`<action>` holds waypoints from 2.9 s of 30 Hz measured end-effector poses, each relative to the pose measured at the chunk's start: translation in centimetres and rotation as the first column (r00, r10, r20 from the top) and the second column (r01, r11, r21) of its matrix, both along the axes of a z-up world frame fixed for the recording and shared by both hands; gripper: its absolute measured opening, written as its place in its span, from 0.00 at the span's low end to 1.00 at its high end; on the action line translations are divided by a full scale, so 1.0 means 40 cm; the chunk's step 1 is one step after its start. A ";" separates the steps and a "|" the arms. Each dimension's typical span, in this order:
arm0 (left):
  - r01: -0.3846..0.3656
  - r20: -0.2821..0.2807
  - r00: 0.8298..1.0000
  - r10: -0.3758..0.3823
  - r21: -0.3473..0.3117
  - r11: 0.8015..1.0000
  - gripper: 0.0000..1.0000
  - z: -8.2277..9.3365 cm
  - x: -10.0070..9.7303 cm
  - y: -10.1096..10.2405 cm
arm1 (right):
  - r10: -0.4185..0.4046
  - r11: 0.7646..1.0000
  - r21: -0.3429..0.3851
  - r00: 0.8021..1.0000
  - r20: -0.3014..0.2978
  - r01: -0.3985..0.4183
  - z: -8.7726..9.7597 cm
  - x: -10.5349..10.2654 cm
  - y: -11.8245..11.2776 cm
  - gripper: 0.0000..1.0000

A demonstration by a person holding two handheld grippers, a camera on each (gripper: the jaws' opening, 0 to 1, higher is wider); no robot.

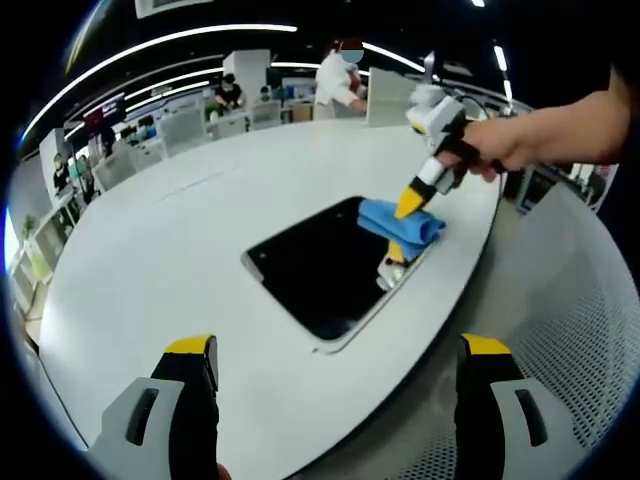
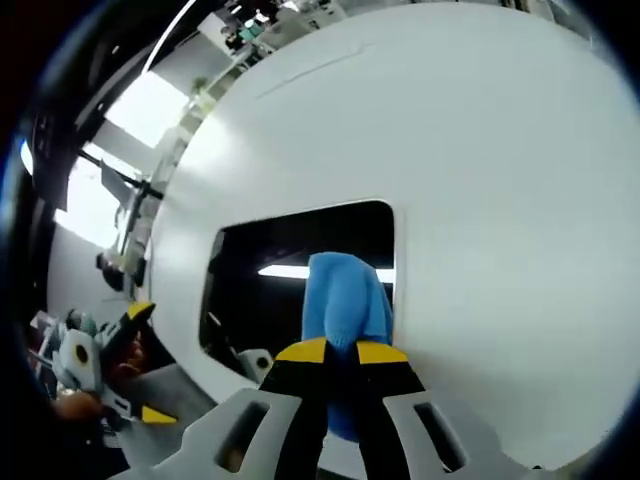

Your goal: Wipe the mirror surface with the cleaning cloth until all visible marks leave the cleaned area.

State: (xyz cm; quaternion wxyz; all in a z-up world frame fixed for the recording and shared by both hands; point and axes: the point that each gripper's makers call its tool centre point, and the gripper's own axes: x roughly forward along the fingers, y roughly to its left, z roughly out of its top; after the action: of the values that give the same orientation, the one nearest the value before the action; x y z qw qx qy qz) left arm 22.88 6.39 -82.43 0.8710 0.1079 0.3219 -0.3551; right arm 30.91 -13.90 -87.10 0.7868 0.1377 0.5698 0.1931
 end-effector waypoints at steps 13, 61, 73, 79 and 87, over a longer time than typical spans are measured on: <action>-0.001 -0.003 1.000 0.001 0.001 1.000 1.00 -0.002 -0.001 0.002 | 0.003 1.000 -0.011 1.000 0.008 -0.003 0.002 0.046 0.001 0.03; -0.021 0.005 1.000 0.021 0.005 1.000 1.00 0.003 0.006 0.009 | 0.041 0.997 -0.072 0.999 0.033 -0.038 0.002 0.209 -0.007 0.03; -0.023 0.007 1.000 0.023 0.005 1.000 1.00 0.001 0.007 0.011 | 0.058 0.995 -0.085 0.998 0.038 -0.054 0.001 0.229 -0.003 0.03; -0.020 0.009 1.000 0.020 0.010 1.000 1.00 0.001 0.007 0.011 | 0.056 0.995 -0.089 0.998 0.040 -0.052 0.001 0.236 -0.002 0.03; -0.026 0.011 1.000 0.026 -0.010 1.000 1.00 0.008 0.009 0.007 | 0.065 0.994 -0.094 0.997 0.044 -0.061 0.000 0.239 -0.002 0.03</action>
State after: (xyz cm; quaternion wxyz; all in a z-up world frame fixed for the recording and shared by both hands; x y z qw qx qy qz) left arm 23.25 6.68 -82.13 0.8778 0.1015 0.3168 -0.3448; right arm 40.46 -14.00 -87.08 0.7990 0.0783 0.5637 0.1942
